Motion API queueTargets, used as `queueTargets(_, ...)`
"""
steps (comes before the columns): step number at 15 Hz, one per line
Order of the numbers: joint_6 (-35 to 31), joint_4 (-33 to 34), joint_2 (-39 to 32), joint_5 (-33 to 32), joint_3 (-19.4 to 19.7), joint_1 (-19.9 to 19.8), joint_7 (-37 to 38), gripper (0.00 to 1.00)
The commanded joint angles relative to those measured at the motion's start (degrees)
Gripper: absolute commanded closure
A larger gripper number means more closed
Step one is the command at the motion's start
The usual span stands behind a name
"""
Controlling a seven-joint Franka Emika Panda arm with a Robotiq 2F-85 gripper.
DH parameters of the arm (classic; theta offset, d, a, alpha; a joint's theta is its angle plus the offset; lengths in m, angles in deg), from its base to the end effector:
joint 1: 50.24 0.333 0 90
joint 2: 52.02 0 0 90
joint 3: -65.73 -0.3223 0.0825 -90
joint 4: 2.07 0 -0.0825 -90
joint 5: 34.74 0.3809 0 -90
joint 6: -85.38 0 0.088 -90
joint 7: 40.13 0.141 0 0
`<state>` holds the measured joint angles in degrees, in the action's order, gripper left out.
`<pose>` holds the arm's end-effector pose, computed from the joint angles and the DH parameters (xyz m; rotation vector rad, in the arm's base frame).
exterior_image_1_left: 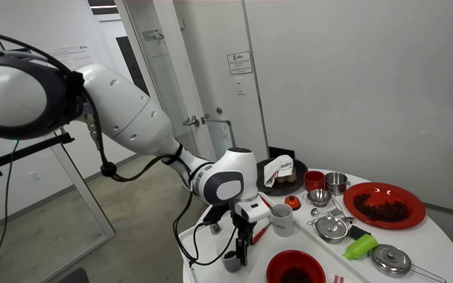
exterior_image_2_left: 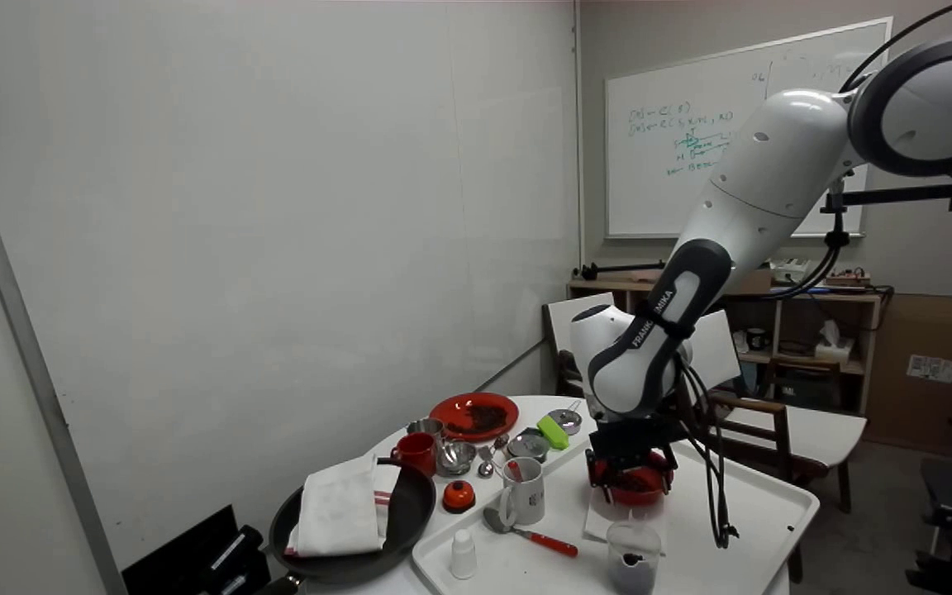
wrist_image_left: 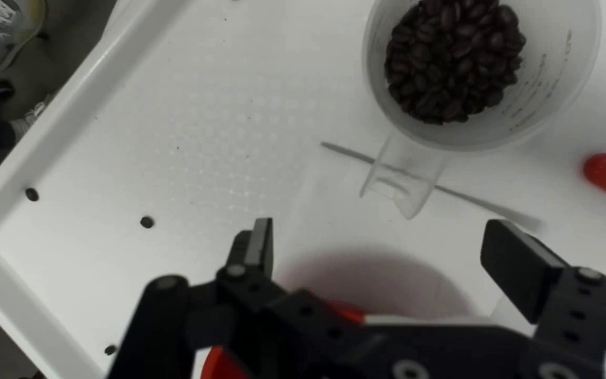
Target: Pour the contents in the clear jug into the red bowl
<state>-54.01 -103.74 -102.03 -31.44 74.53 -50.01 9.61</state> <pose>0.6050 -0.0922 0.0298 2.5957 -1.4574 -0.2370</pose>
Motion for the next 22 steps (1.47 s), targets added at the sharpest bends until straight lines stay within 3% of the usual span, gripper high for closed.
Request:
queueTargets(1, 0.90, 1.28, 0.01, 3.17, -2.66, -2.07, -6.17, 0.00)
queueTargets(10, 0.43, 0.76, -0.22, 4.90, -1.50, -0.65, -6.99, 0.00)
queueTargets(16, 1.09, 1.50, -1.86, 6.38, -0.78, 0.45, -0.89, 0.00)
queueTargets(22, -2.59, 0.82, -2.74, 11.18, -0.71, 0.29, 6.83, 0.00)
